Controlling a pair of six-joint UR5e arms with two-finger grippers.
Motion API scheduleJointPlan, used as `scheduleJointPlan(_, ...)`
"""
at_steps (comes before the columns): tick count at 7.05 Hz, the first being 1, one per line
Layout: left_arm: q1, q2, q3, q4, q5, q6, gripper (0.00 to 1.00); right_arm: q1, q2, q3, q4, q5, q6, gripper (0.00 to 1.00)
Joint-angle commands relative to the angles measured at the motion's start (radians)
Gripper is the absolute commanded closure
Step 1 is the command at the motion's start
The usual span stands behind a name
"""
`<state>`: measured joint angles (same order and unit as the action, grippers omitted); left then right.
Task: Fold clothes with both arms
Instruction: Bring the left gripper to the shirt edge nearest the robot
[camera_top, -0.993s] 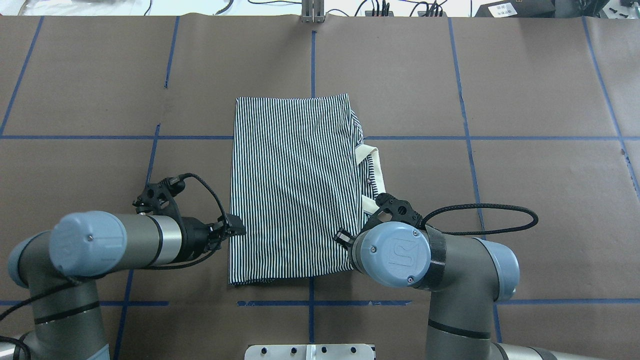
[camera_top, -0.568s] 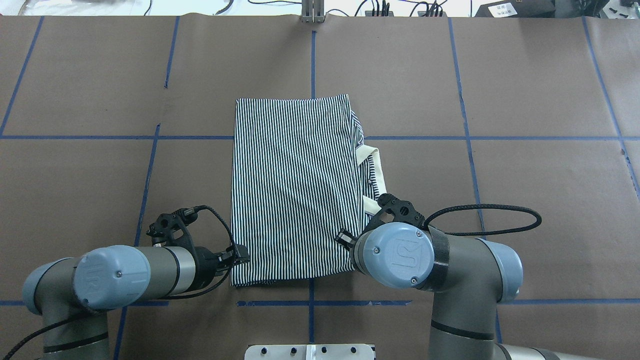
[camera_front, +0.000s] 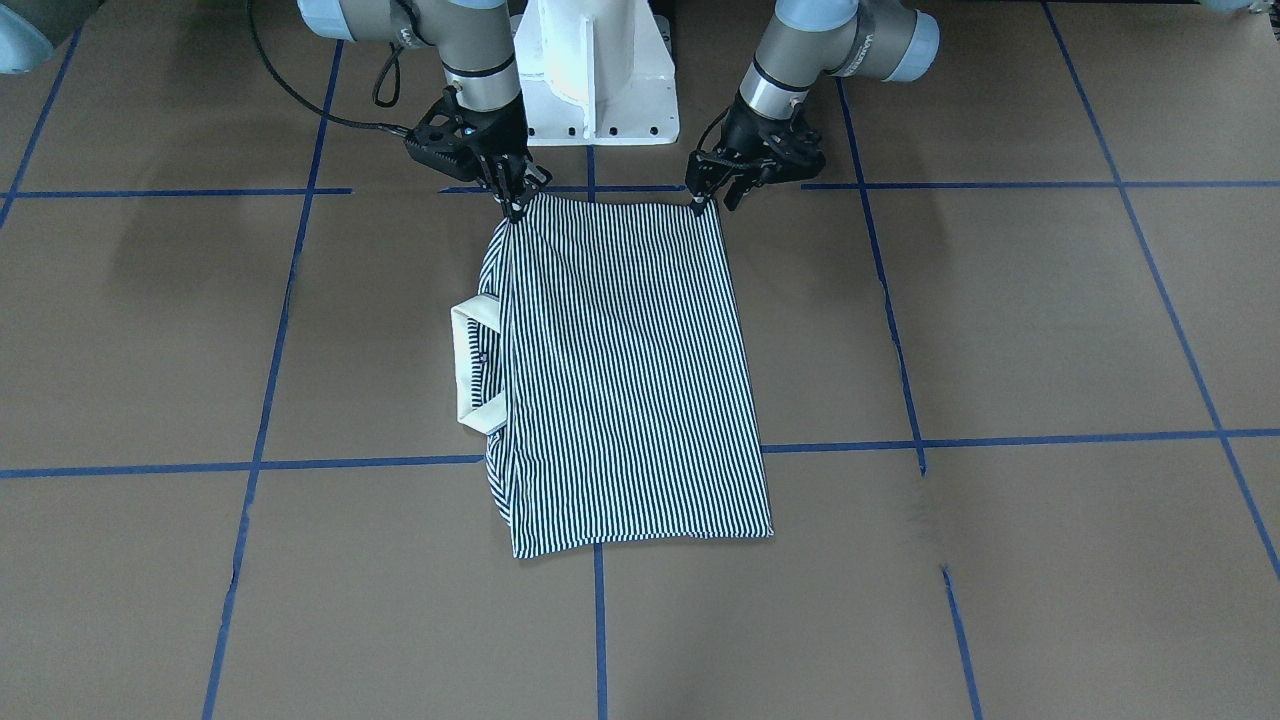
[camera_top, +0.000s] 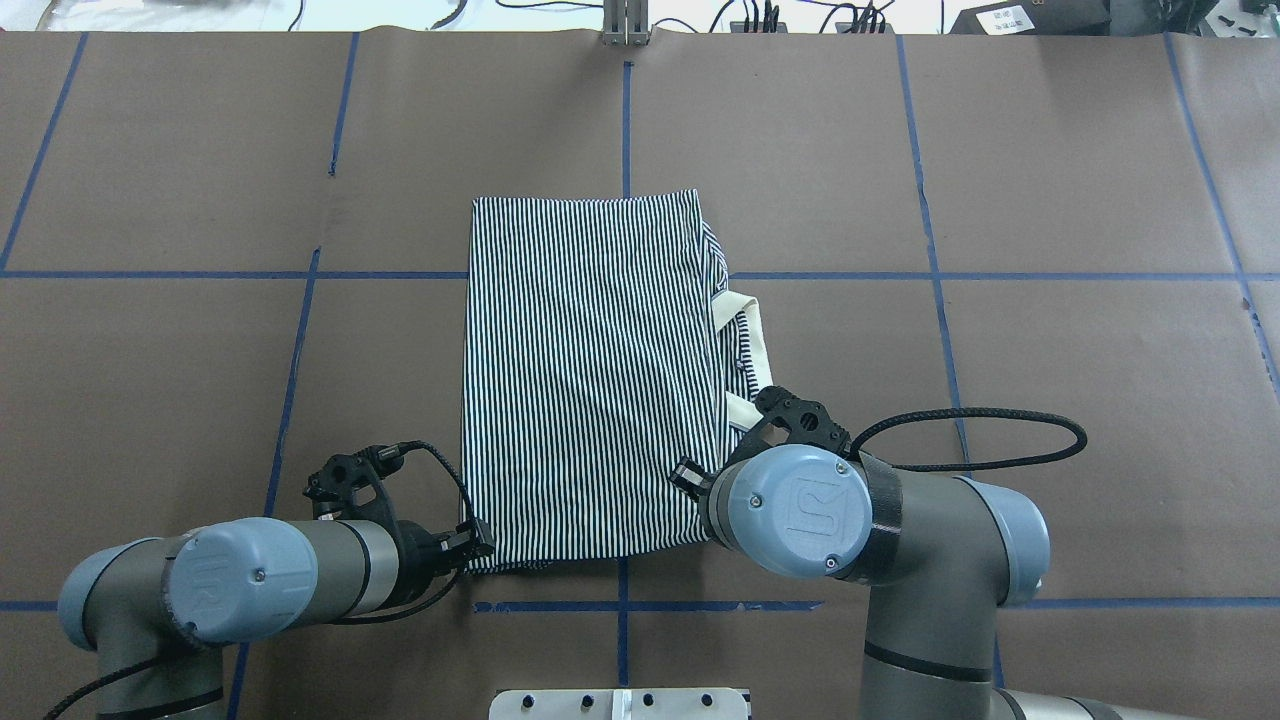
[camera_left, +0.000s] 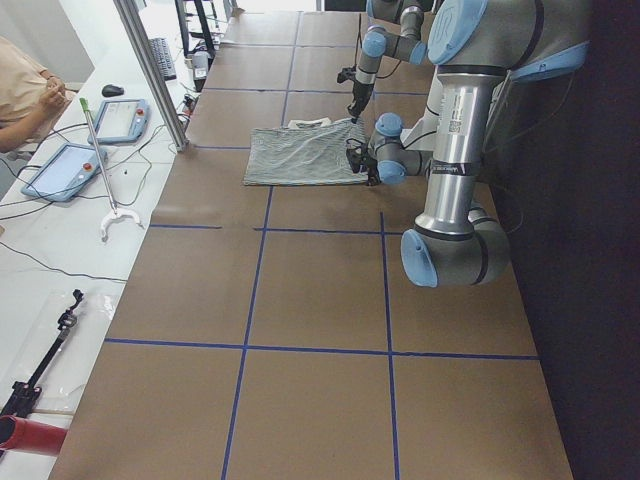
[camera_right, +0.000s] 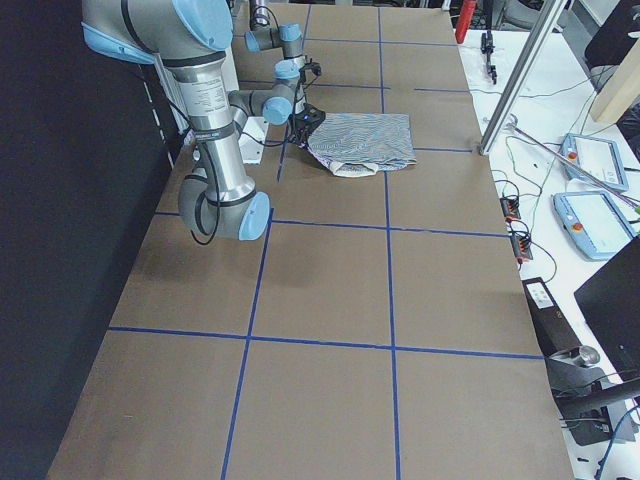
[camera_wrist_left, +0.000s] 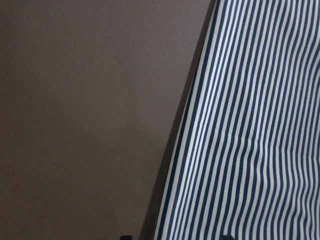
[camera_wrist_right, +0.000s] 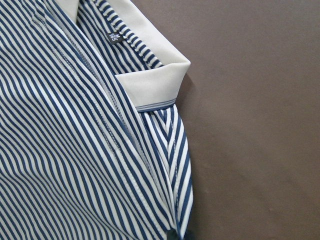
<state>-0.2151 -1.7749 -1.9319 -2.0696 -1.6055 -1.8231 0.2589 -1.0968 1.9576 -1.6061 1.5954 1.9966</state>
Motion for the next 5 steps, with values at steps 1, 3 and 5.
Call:
scheduleJointPlan(1,0.003,0.002,0.002,0.000,0.001,-0.001,0.64,-0.001,0.000,0.000,0.000,0.000,-0.001,1.00)
scheduleJointPlan(3,0.005,0.000,0.004,0.000,0.001,-0.001,0.65,-0.001,0.000,0.001,0.000,0.000,-0.001,1.00)
scheduleJointPlan(5,0.005,0.000,0.004,0.000,0.001,-0.001,0.65,-0.001,0.000,0.001,0.000,0.000,-0.001,1.00)
